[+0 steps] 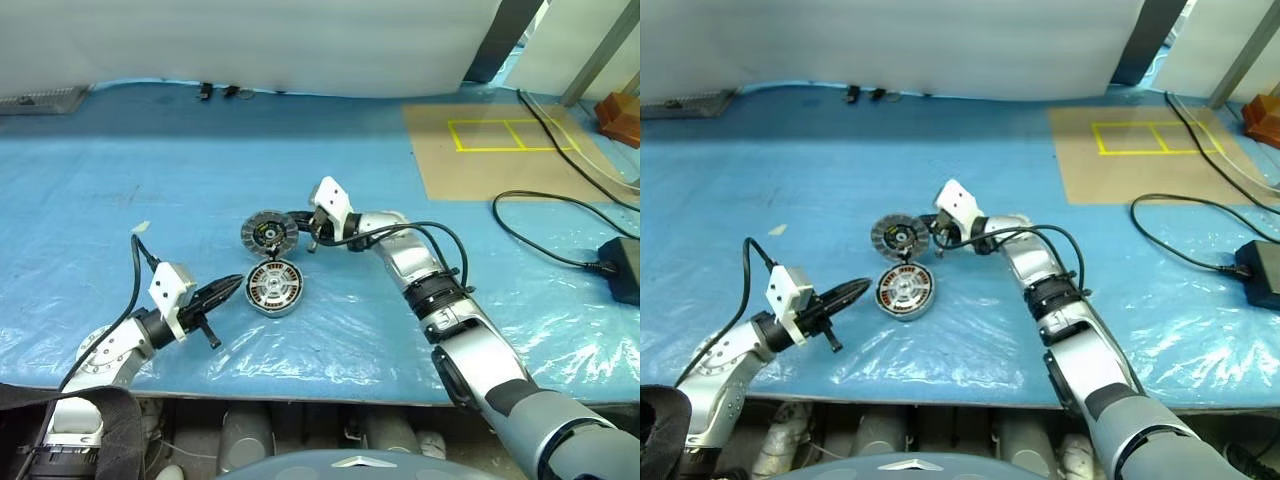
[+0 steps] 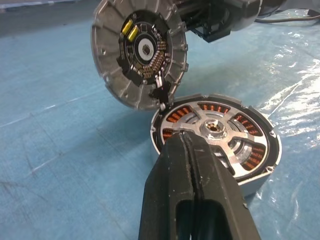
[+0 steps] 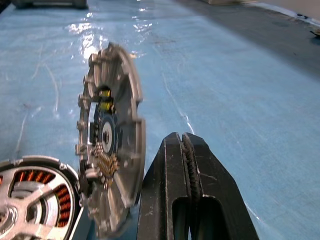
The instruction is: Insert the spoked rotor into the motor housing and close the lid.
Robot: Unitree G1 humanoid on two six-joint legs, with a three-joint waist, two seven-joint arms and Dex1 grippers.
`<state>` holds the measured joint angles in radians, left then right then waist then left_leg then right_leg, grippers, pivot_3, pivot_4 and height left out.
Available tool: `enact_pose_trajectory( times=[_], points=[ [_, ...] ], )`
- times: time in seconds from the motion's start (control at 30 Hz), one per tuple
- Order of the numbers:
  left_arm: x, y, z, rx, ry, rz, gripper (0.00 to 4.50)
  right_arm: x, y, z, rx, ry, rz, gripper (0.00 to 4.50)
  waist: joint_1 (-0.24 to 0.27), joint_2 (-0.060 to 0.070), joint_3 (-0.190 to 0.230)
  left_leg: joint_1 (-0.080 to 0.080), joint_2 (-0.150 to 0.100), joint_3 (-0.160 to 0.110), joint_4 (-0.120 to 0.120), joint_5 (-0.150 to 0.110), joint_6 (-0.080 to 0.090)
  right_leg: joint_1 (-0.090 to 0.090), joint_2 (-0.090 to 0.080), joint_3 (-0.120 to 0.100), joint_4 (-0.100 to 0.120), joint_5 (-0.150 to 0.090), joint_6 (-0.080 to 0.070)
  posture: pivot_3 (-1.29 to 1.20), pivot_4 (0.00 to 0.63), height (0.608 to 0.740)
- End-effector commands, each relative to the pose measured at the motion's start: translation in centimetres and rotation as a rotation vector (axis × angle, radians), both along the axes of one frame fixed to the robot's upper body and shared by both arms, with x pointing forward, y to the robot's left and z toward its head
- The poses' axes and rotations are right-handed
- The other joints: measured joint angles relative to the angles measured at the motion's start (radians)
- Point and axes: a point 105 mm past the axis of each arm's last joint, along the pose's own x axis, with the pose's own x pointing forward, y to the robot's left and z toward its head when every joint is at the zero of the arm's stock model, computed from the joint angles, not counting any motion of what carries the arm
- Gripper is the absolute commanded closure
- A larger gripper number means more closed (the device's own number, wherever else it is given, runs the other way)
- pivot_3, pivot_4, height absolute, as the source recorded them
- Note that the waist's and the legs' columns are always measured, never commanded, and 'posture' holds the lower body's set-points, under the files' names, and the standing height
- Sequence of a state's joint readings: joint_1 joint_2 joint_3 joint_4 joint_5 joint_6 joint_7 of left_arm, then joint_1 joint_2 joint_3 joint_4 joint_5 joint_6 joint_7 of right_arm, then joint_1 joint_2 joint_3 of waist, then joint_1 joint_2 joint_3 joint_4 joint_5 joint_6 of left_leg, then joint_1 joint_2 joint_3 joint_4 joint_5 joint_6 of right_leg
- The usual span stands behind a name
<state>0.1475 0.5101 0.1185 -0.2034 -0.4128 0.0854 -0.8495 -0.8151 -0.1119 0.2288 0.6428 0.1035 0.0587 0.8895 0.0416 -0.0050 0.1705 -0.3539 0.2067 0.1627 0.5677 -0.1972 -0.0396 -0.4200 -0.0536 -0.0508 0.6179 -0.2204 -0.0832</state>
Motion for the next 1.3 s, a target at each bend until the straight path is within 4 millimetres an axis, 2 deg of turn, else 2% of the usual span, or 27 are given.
enact_pose_trajectory(
  times=[0.03, 0.17, 0.43, 0.57, 0.87, 0.97, 1.1, 1.3],
  points=[
    [-0.1, -0.1, 0.8, -0.002, -0.034, -0.010, 4.50, -1.1, 1.2, 2.2, 0.124, 0.050, 0.116, 4.48, 0.001, 0.000, 0.000, 0.000, 0.000, 0.000, 0.000, 0.000, 0.000, 0.000, 0.000, 0.000, 0.000, 0.000, 0.000, 0.00, 0.150, 0.740],
    [-0.3, 0.1, 0.9, -0.007, -0.032, 0.005, 4.50, -2.8, 2.0, 2.3, 0.128, 0.107, 0.234, 4.48, -0.001, 0.000, 0.000, 0.000, 0.000, 0.000, 0.000, 0.000, 0.000, 0.000, 0.000, 0.000, 0.000, 0.000, 0.000, 0.00, 0.150, 0.740],
    [-1.3, 1.6, 0.6, 0.003, -0.008, 0.060, 4.50, -6.2, 2.4, 0.8, 0.031, 0.126, 0.406, 4.48, 0.001, 0.000, 0.000, 0.001, 0.000, 0.000, -0.001, 0.000, 0.000, 0.000, 0.000, 0.000, -0.001, 0.000, 0.000, 0.00, 0.150, 0.740],
    [-1.6, 3.0, 0.4, 0.017, -0.002, 0.108, 4.50, -6.7, 2.4, 0.0, 0.003, 0.129, 0.425, 4.48, 0.000, 0.000, 0.000, 0.001, 0.000, 0.000, -0.001, 0.000, 0.000, 0.000, 0.000, 0.000, -0.001, 0.000, 0.000, 0.00, 0.150, 0.740],
    [-1.7, 2.8, 0.3, 0.012, 0.002, 0.102, 4.50, -7.4, 2.5, -2.8, -0.142, 0.089, 0.443, 4.48, 0.000, 0.000, 0.000, 0.001, 0.000, 0.000, -0.002, 0.000, 0.000, 0.001, 0.000, 0.000, -0.002, 0.000, 0.000, 0.00, 0.150, 0.740],
    [-1.7, 2.7, 0.4, 0.010, -0.001, 0.100, 4.50, -7.4, 2.6, -2.9, -0.127, 0.091, 0.424, 4.48, 0.000, 0.000, 0.000, 0.001, 0.000, 0.000, -0.002, 0.000, 0.000, 0.001, 0.000, 0.000, -0.002, 0.000, 0.000, 0.00, 0.150, 0.740],
    [-1.7, 2.7, 0.4, 0.010, 0.001, 0.100, 4.50, -7.3, 3.1, -2.1, -0.059, 0.111, 0.401, 3.58, -0.001, 0.000, 0.000, 0.002, 0.000, 0.000, -0.002, 0.000, 0.000, 0.001, 0.000, 0.000, -0.002, 0.000, 0.000, 0.00, 0.150, 0.740],
    [-1.6, 2.4, 0.4, 0.004, 0.001, 0.096, 4.50, -7.8, 3.5, -1.8, -0.048, 0.116, 0.411, 1.43, 0.000, 0.000, 0.000, 0.002, 0.000, 0.000, -0.002, 0.000, 0.000, 0.001, 0.000, 0.000, -0.002, 0.000, 0.000, 0.00, 0.150, 0.740]
  ],
)
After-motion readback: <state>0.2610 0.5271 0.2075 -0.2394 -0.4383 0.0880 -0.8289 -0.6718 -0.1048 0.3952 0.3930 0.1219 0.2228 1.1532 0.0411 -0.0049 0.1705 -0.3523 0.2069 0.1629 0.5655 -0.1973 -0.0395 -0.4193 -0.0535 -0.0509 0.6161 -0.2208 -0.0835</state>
